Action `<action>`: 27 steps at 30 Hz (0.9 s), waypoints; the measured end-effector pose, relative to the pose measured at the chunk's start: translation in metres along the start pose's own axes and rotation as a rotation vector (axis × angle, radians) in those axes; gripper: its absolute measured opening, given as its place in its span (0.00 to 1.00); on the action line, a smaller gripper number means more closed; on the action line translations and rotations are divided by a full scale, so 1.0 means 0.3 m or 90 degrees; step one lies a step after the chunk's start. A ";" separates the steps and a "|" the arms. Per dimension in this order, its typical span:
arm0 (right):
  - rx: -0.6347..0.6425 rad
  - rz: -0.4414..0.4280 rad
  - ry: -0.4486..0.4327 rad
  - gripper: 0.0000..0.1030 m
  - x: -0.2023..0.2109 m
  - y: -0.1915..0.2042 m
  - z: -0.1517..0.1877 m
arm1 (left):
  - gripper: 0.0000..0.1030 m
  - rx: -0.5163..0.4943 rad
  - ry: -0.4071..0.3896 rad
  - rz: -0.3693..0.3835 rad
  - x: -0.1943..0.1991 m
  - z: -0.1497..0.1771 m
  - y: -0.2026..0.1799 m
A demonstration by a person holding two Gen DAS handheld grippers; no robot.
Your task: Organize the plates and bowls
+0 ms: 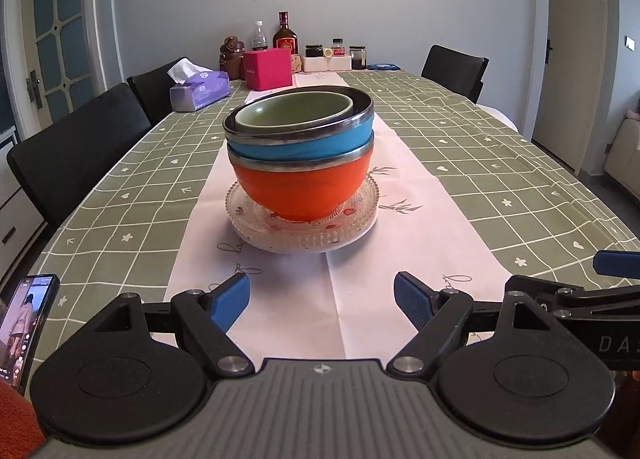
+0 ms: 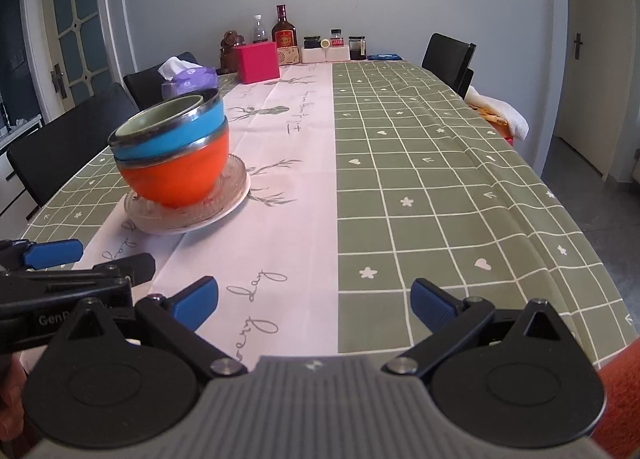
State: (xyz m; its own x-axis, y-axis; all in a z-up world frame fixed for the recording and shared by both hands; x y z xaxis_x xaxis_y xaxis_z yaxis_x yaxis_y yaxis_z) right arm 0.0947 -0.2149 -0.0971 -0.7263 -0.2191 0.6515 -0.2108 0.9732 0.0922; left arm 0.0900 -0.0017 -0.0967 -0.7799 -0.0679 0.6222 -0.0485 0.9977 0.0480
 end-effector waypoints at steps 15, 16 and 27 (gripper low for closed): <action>-0.067 0.017 -0.004 0.97 0.000 -0.056 -0.015 | 0.93 0.015 -0.011 0.012 0.016 -0.018 0.010; -0.065 0.018 -0.005 0.97 0.000 -0.055 -0.015 | 0.93 0.015 -0.012 0.012 0.017 -0.019 0.009; -0.060 0.022 -0.004 0.97 -0.008 -0.053 -0.016 | 0.93 0.017 -0.017 0.015 0.023 -0.020 0.009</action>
Point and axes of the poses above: each gripper's, at about its wrist camera, not at the fingertips, and x roughly against the way its jaws point, y to its left, z to its underside, the point moved 4 cm from there along -x, roughly the way its jaws point, and after that the axes turned 2 degrees about y, right-handed, at the moved point
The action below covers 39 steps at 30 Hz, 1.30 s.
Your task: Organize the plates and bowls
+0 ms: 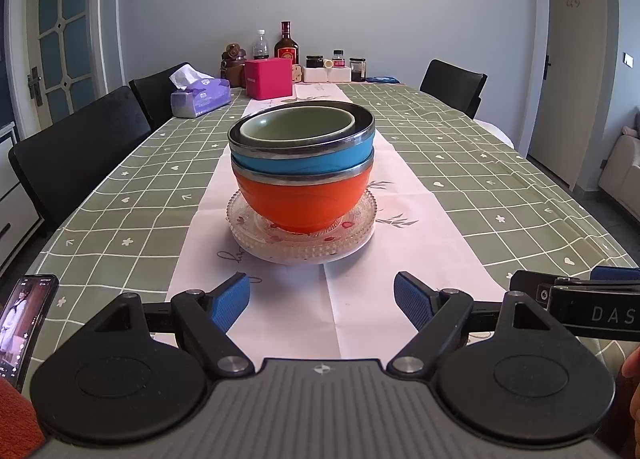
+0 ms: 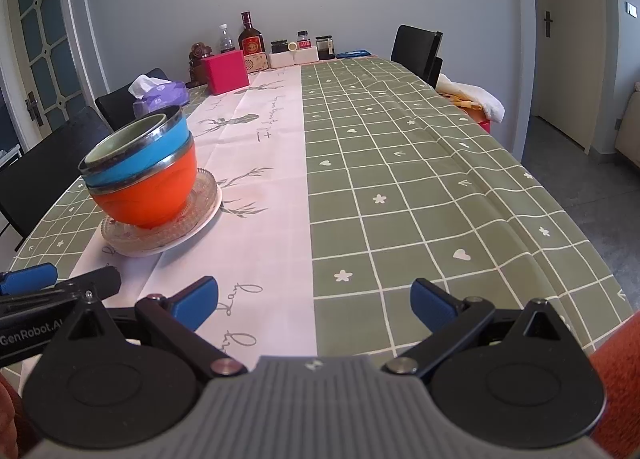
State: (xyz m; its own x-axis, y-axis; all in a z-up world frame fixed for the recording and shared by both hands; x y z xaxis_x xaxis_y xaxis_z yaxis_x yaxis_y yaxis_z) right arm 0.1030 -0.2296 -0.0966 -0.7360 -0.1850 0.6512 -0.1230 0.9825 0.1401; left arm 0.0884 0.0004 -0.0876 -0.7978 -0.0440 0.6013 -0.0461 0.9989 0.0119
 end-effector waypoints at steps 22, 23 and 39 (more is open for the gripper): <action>0.004 0.003 0.002 0.97 -0.005 0.005 0.003 | 0.93 -0.001 -0.003 0.001 0.005 -0.002 -0.002; 0.004 0.003 0.001 0.97 -0.005 0.005 0.003 | 0.93 -0.001 -0.003 0.001 0.005 -0.002 -0.003; 0.003 0.008 0.004 0.97 -0.009 -0.001 0.005 | 0.93 0.000 -0.004 0.004 0.006 -0.004 -0.006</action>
Point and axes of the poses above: each gripper's, at about its wrist camera, not at the fingertips, and x roughly against the way its jaws point, y to its left, z to its underside, the point moved 4 cm from there along -x, roughly the way its jaws point, and after that the axes turned 2 degrees about y, right-handed, at the moved point
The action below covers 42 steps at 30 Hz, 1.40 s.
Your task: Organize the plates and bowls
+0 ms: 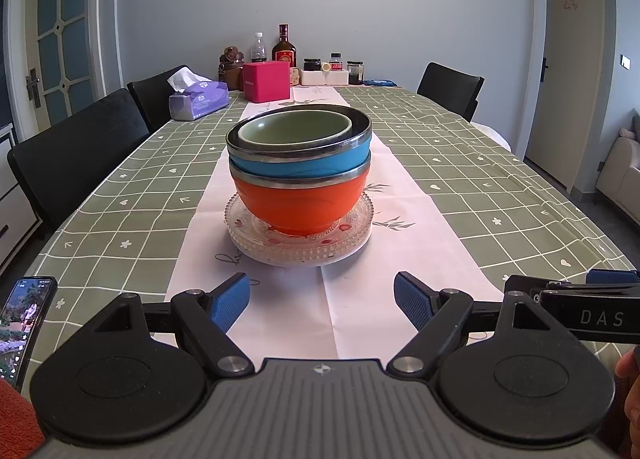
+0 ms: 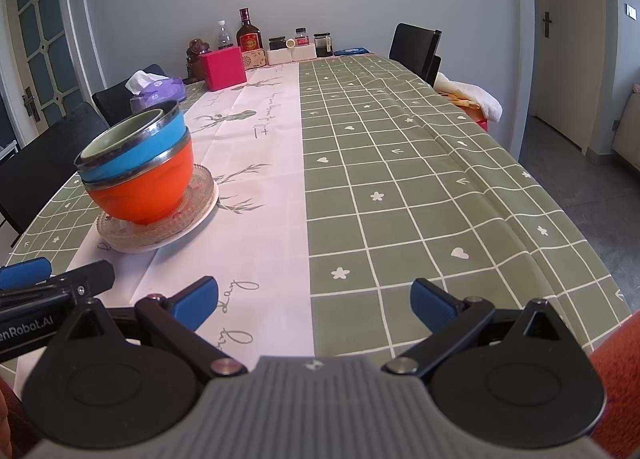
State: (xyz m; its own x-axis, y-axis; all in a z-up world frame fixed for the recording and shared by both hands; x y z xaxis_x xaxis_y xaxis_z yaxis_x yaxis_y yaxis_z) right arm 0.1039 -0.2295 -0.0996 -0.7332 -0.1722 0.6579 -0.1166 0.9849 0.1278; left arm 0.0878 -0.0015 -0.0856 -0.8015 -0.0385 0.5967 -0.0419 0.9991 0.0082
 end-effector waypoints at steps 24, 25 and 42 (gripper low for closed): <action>-0.016 0.025 0.009 0.97 -0.016 -0.013 0.001 | 0.93 0.002 0.002 0.016 0.000 -0.005 -0.002; -0.016 0.026 0.009 0.97 -0.017 -0.013 0.001 | 0.93 0.002 0.001 0.016 0.001 -0.005 -0.001; -0.018 0.042 0.007 0.97 -0.023 -0.018 0.002 | 0.93 -0.005 -0.009 0.019 0.010 -0.013 0.001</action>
Point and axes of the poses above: each gripper's, at about its wrist camera, not at the fingertips, and x roughly against the way its jaws point, y to its left, z to its underside, the point moved 4 cm from there along -x, roughly the way its jaws point, and after that the axes turned 2 degrees about y, right-handed, at the moved point
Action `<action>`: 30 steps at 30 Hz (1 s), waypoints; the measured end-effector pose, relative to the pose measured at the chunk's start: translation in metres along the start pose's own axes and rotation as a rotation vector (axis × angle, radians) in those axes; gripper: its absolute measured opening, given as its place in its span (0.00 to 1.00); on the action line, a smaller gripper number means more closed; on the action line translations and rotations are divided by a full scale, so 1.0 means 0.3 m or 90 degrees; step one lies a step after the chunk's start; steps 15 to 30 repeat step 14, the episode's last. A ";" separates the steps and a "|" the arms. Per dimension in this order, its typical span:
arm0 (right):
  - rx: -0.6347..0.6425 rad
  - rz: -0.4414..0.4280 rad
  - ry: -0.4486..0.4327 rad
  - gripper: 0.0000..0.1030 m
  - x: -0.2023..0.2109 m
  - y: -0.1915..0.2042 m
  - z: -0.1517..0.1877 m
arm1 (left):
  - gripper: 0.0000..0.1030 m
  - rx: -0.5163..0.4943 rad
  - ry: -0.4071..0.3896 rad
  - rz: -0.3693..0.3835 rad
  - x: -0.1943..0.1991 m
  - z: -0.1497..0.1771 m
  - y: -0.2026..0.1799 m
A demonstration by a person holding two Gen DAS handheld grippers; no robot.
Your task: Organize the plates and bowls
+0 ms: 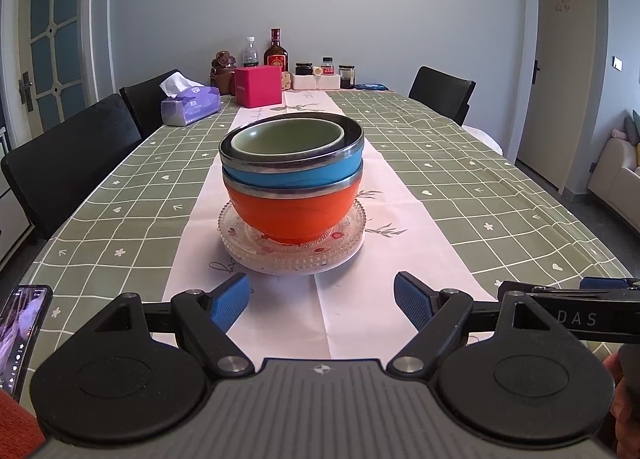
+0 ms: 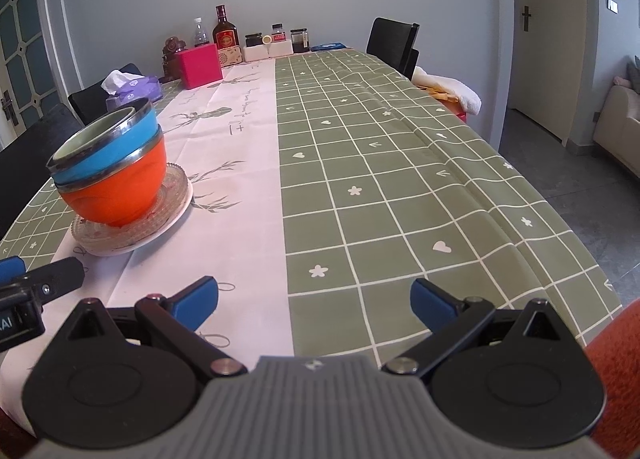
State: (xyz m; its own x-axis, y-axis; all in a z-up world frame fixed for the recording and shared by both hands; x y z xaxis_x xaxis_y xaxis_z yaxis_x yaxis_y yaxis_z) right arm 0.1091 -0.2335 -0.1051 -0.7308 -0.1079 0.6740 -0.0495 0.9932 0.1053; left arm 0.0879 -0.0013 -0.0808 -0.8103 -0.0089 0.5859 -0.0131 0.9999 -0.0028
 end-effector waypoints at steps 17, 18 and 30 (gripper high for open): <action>-0.005 -0.005 0.003 0.97 -0.002 -0.002 -0.002 | 0.93 0.004 0.005 0.007 0.000 0.003 0.001; -0.005 -0.005 0.003 0.97 -0.002 -0.002 -0.002 | 0.93 0.004 0.005 0.007 0.000 0.003 0.001; -0.005 -0.005 0.003 0.97 -0.002 -0.002 -0.002 | 0.93 0.004 0.005 0.007 0.000 0.003 0.001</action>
Point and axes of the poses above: each gripper's, at about its wrist camera, not at the fingertips, and x roughly against the way its jaws point, y to its left, z to its underside, the point moved 4 cm from there along -x, roughly the way its jaws point, and after that the axes turned 2 degrees about y, right-handed, at the moved point
